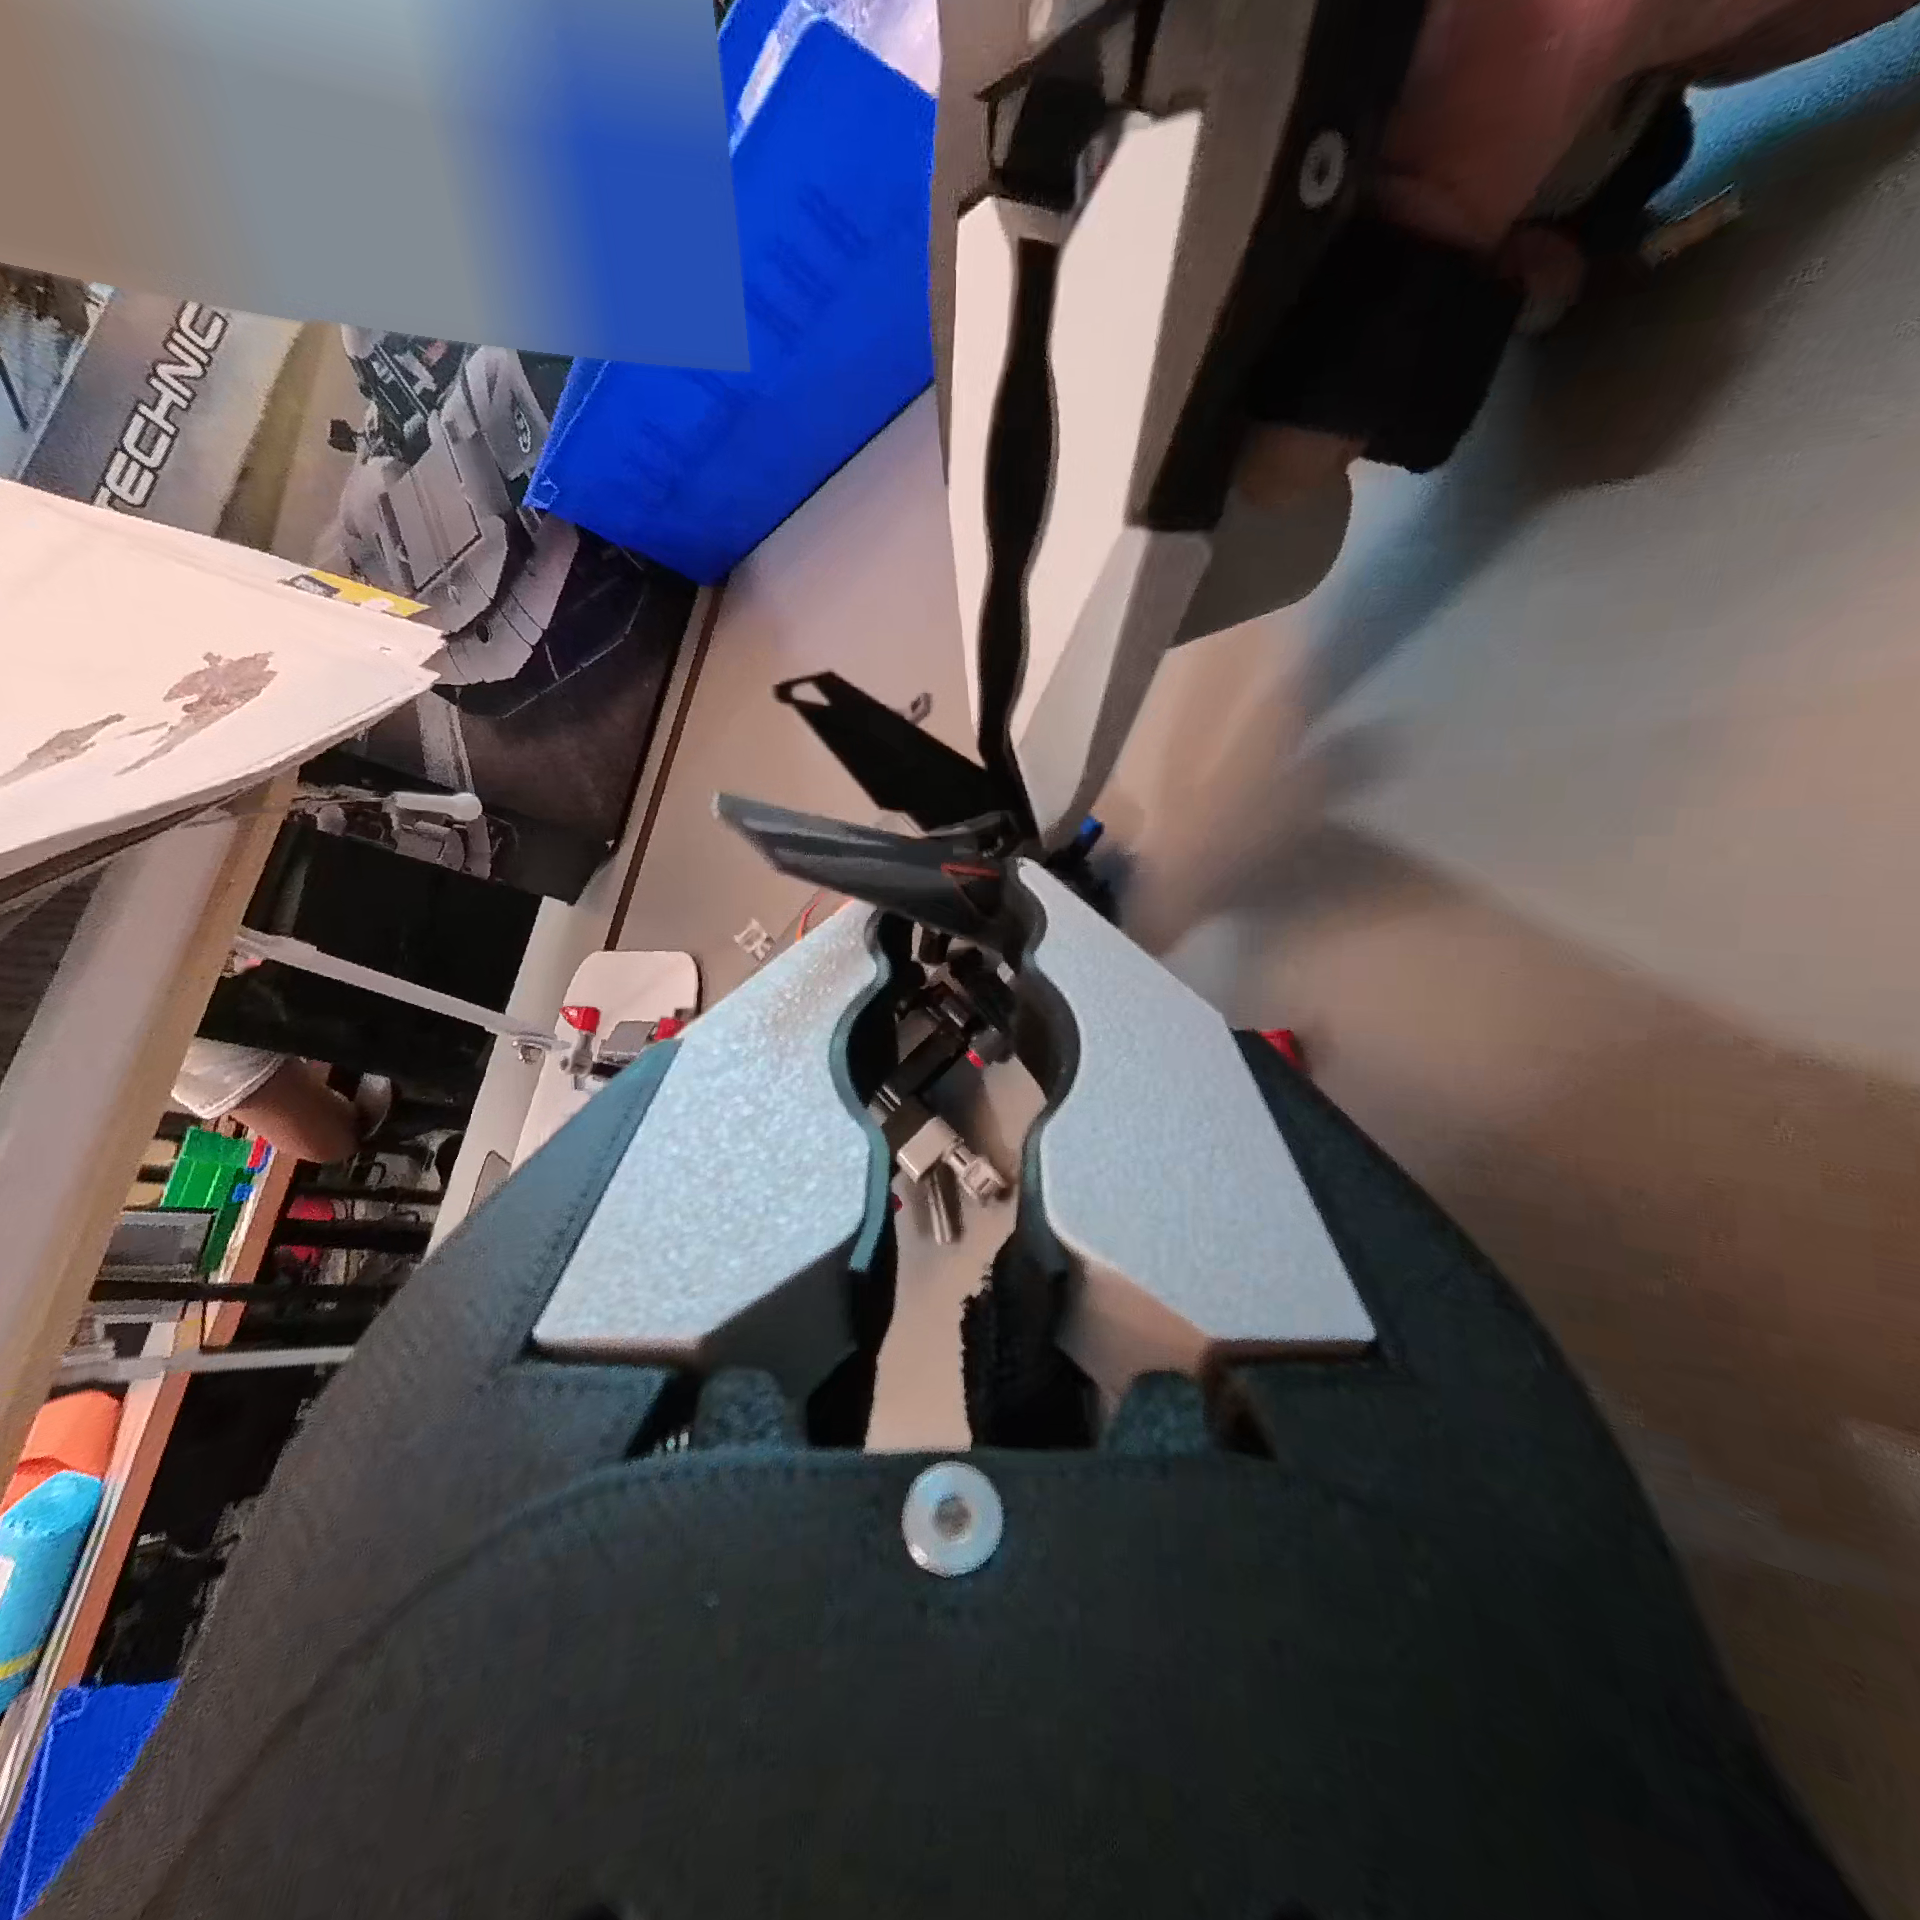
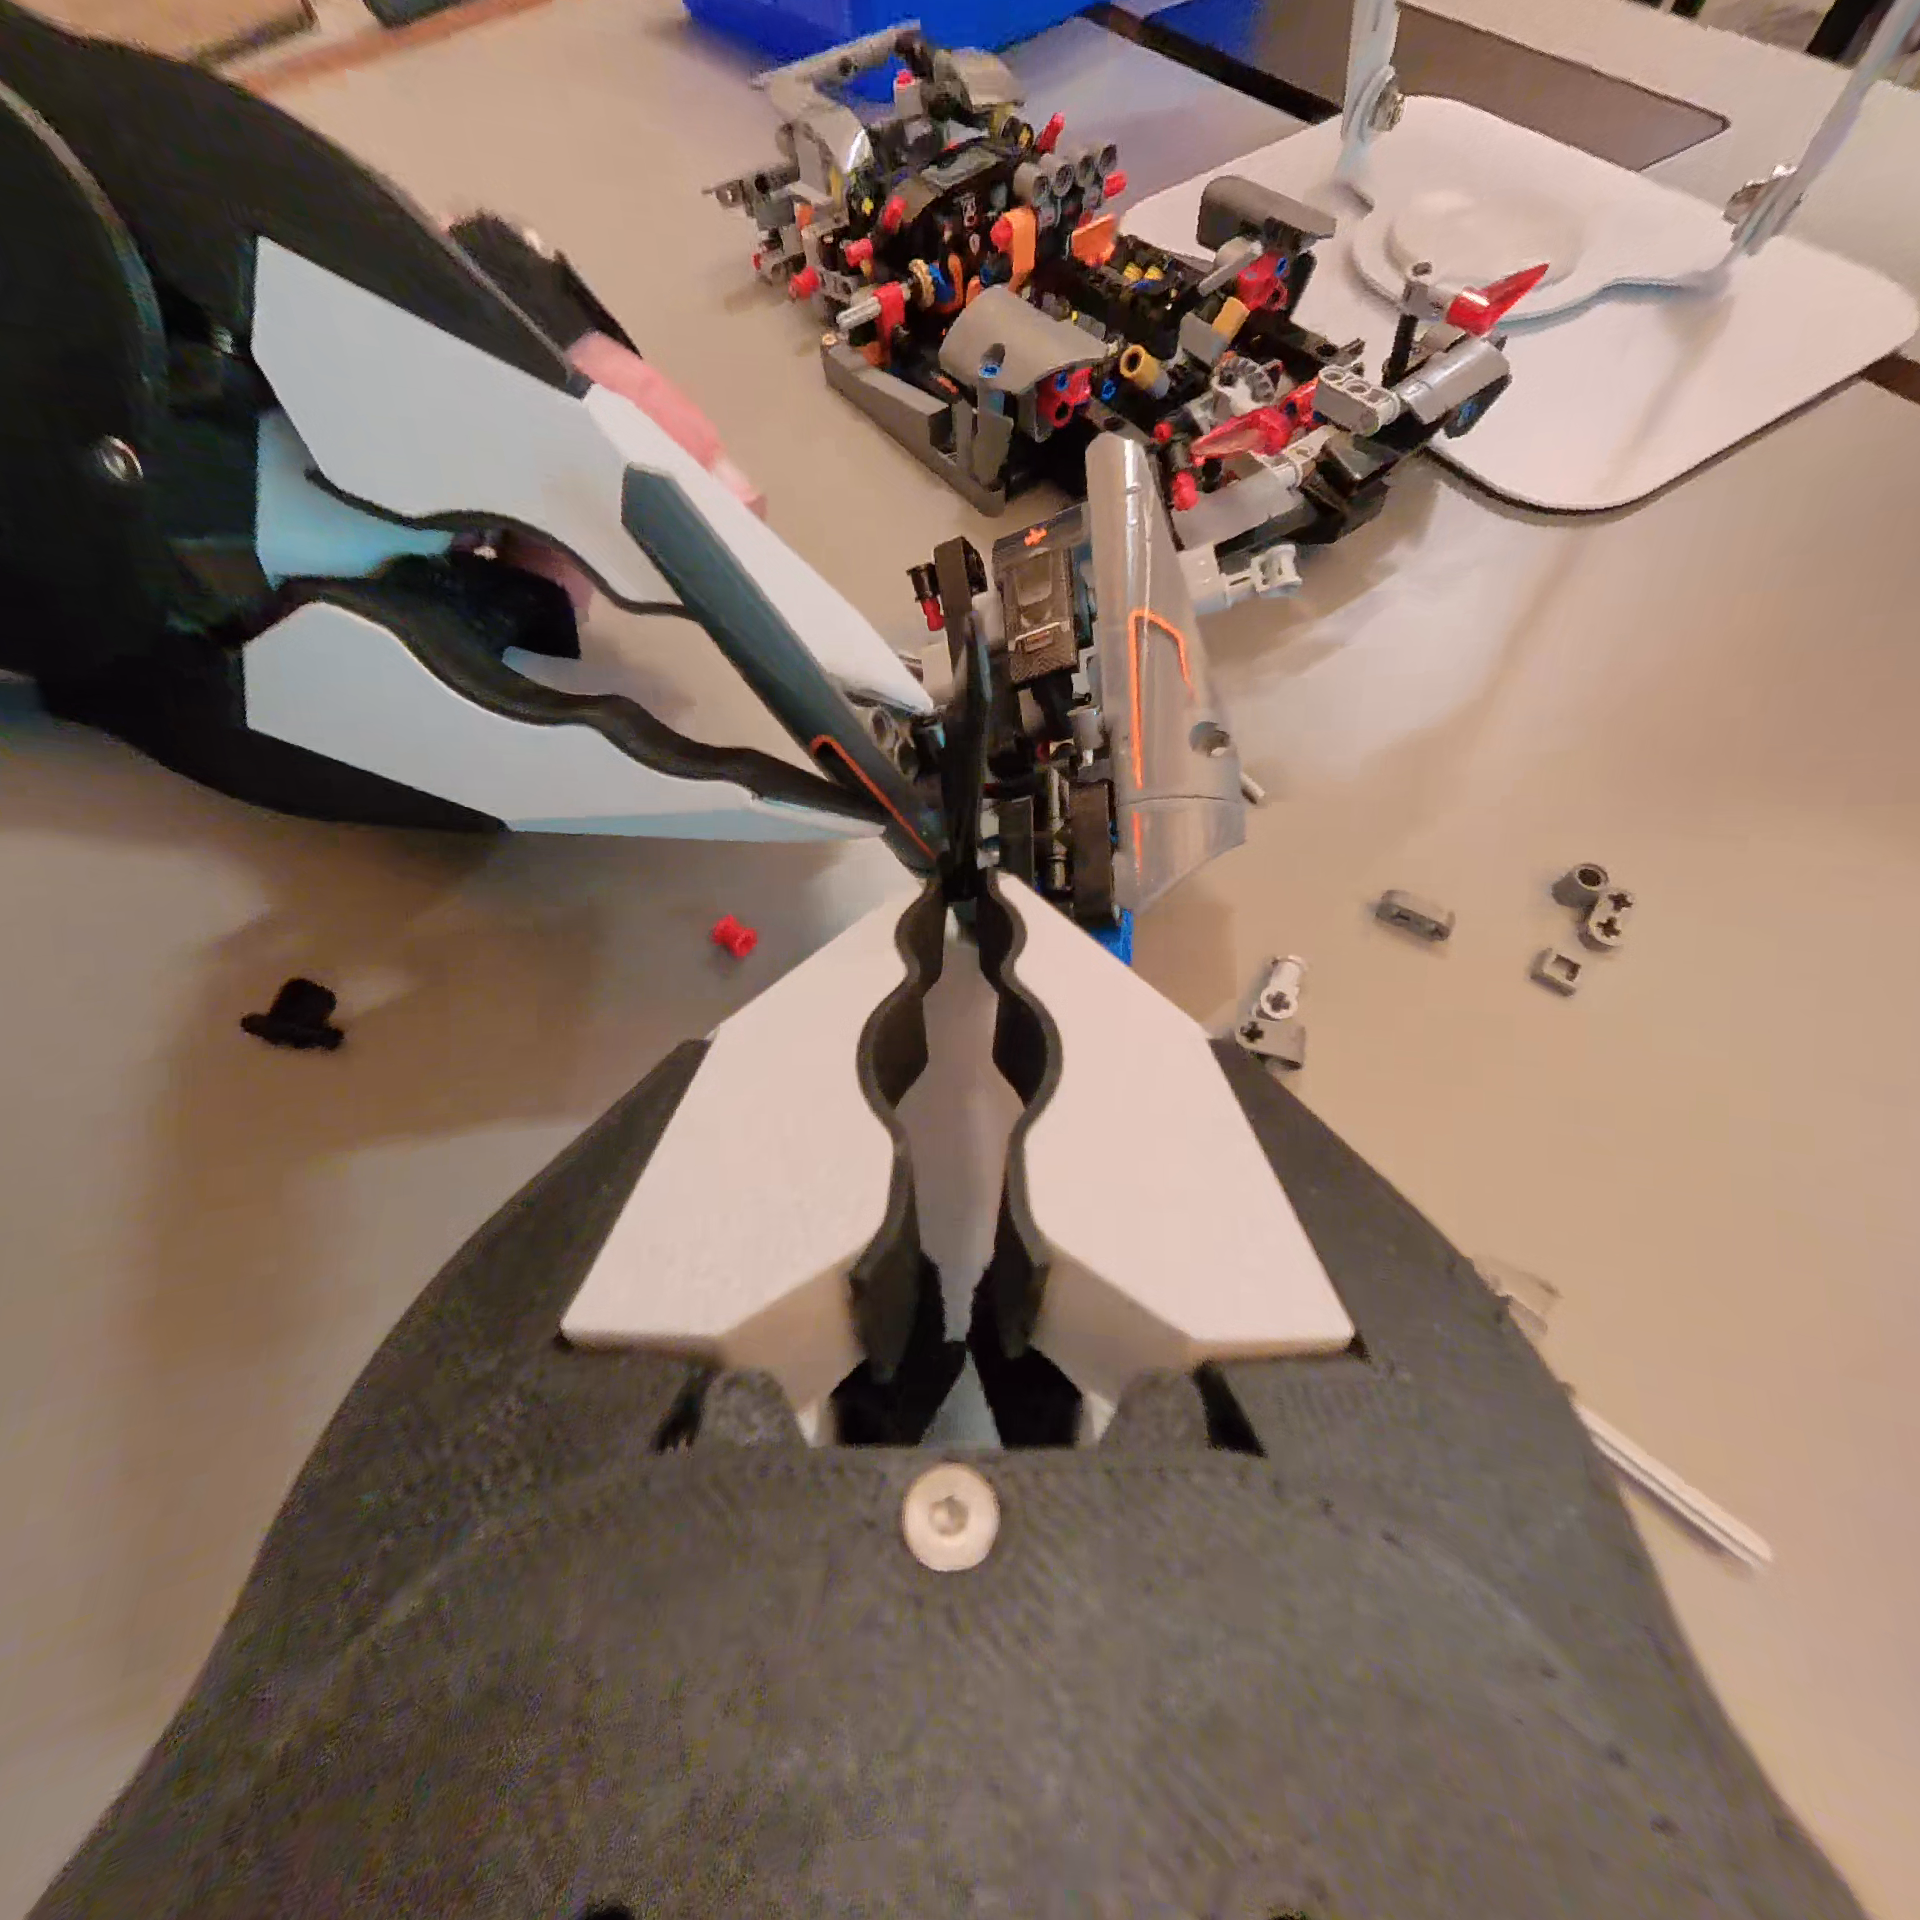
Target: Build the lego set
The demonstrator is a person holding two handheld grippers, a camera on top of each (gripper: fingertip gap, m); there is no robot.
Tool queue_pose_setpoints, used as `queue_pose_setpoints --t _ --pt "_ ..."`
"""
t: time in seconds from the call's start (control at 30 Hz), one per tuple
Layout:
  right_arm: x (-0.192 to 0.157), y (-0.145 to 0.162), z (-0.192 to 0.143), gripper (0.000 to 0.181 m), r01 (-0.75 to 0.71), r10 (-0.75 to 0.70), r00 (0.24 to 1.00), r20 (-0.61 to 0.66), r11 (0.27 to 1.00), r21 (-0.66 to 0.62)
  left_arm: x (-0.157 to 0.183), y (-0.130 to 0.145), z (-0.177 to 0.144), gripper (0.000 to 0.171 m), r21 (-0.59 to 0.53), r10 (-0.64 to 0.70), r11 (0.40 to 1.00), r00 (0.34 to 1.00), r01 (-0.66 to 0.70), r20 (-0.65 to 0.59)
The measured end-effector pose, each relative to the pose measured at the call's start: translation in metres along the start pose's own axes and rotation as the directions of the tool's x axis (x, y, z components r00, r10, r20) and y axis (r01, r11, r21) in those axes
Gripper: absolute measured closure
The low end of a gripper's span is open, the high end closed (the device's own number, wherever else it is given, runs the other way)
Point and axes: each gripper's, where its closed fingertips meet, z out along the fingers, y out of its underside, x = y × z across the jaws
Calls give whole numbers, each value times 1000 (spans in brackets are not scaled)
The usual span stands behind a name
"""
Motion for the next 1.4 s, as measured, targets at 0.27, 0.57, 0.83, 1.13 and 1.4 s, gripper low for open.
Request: queue_pose_setpoints --t 0.27,0.57,0.83,1.13,1.4 --pt "6 -1 4 177 -97 97 994 59 995 -16 -3 0 5 158 5 -68 998 996 68 -53" --pt "7 -1 4 177 -119 120 990 75 993 -17 -4 0 7 158 -6 -100 995 992 99 -80" --pt "10 -1 5 177 -43 43 999 10 999 -17 -5 1 9 157 -16 -140 990 985 139 -104" --pt "13 -2 6 178 28 -29 998 -58 999 -24 -6 2 10 157 -33 -175 985 977 172 -121" --pt "16 -2 5 178 -5 4 999 -45 1000 -21 -6 3 12 157 -52 -186 982 974 180 -132"
